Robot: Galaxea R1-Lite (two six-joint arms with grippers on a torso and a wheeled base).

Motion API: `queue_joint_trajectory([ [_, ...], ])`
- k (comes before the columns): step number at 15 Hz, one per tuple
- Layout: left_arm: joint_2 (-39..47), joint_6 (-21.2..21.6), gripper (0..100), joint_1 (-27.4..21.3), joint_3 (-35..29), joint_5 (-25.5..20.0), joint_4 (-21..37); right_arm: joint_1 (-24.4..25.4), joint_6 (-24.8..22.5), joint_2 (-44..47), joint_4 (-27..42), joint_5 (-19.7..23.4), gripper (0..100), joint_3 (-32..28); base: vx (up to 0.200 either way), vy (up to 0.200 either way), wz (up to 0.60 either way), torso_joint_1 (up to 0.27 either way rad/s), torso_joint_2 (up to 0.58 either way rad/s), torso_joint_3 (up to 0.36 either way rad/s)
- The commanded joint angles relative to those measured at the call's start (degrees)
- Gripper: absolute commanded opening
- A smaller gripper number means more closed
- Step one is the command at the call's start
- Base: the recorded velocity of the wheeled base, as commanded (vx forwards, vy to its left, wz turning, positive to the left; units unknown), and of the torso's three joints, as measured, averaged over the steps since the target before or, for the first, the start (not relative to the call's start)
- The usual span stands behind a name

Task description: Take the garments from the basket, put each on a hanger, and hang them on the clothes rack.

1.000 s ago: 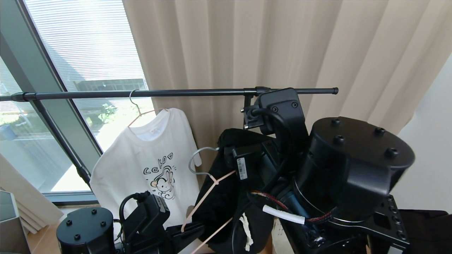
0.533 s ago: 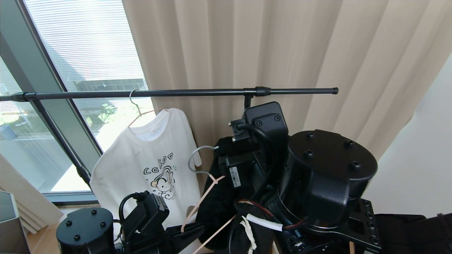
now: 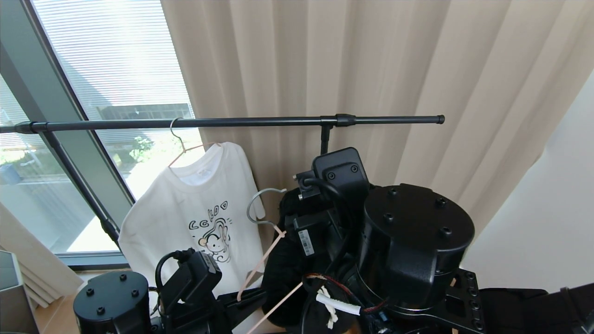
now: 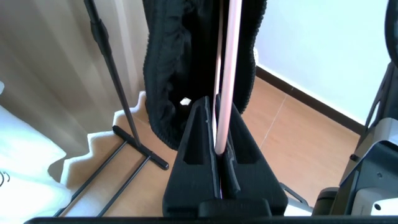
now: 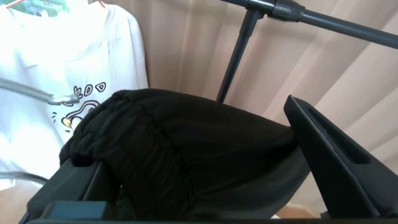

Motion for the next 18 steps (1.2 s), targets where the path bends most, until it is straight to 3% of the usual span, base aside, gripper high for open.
queue_joint_trajectory([
  [1, -0.04, -0.57, 0, 0.1, -0.29, 0.02, -0.08, 0.99, -0.04, 0.16, 0.04, 0.0, 100, 0.32, 0.0, 0.0, 0.0, 0.0, 0.0, 0.0],
  [18, -0.57, -1.89, 0, 0.45, -1.26, 0.28, -0.08, 1.87, -0.21, -0.98, 0.13, 0.0, 100, 1.64, 0.0, 0.0, 0.0, 0.0, 0.0, 0.0],
])
